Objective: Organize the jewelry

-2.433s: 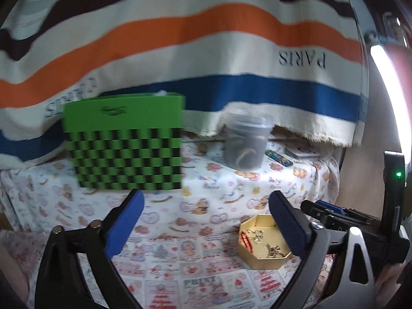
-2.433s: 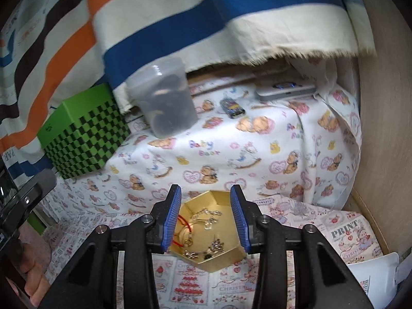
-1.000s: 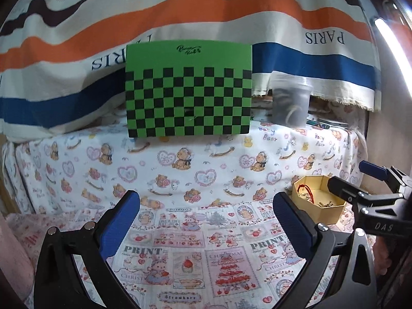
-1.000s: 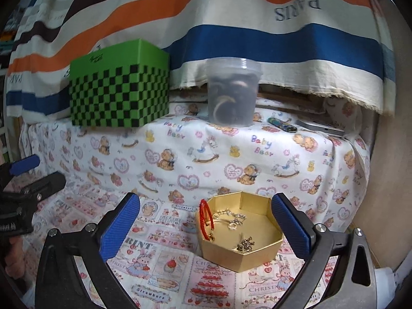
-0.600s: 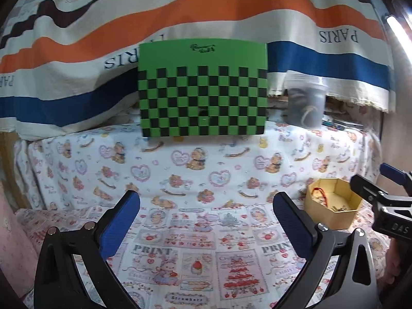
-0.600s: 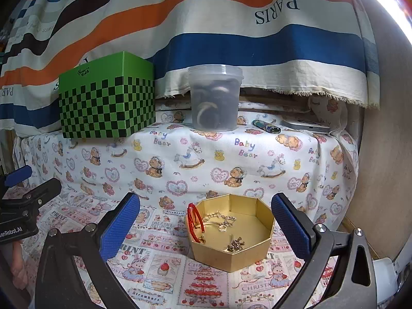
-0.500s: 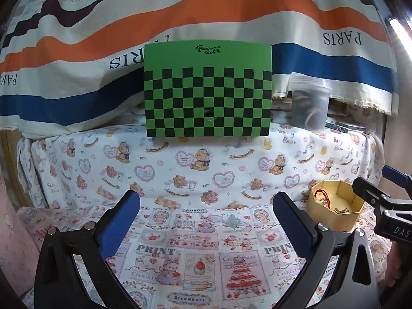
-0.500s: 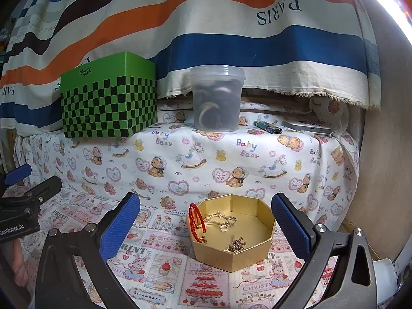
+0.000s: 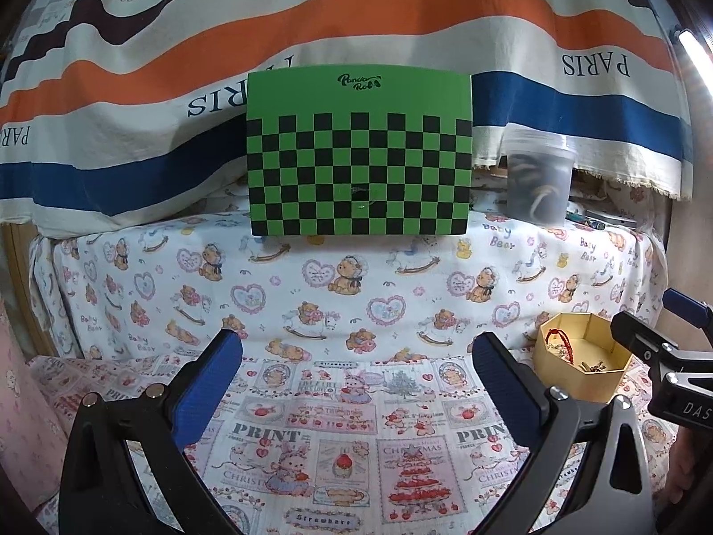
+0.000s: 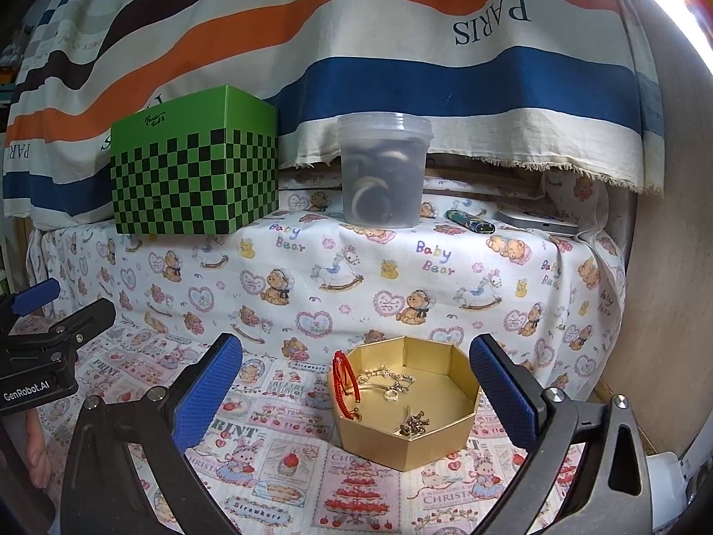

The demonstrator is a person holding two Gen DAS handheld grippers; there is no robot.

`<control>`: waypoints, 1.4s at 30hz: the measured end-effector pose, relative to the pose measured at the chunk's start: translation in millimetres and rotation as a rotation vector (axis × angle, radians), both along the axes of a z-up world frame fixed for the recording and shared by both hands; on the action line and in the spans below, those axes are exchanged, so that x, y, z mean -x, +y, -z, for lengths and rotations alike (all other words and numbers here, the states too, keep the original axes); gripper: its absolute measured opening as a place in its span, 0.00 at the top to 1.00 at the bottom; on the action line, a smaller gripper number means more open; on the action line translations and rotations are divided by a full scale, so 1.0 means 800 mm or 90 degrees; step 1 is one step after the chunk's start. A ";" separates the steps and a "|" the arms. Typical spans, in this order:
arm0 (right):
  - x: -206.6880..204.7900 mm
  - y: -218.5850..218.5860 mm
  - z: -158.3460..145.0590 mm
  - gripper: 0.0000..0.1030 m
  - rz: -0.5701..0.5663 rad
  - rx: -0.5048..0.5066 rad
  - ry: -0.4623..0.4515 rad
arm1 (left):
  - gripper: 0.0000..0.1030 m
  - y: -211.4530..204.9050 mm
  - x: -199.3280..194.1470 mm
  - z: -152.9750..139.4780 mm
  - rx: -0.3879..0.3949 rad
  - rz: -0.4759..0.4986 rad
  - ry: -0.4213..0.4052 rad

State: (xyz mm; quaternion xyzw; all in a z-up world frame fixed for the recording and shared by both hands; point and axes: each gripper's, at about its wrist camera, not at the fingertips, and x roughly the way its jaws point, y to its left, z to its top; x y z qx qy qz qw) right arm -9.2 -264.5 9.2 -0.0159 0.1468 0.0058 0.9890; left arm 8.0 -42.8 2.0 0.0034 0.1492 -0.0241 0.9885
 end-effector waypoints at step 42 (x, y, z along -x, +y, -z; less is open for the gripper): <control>0.001 -0.001 0.000 0.00 0.000 0.000 0.001 | 0.00 0.001 0.001 0.000 -0.002 -0.012 0.005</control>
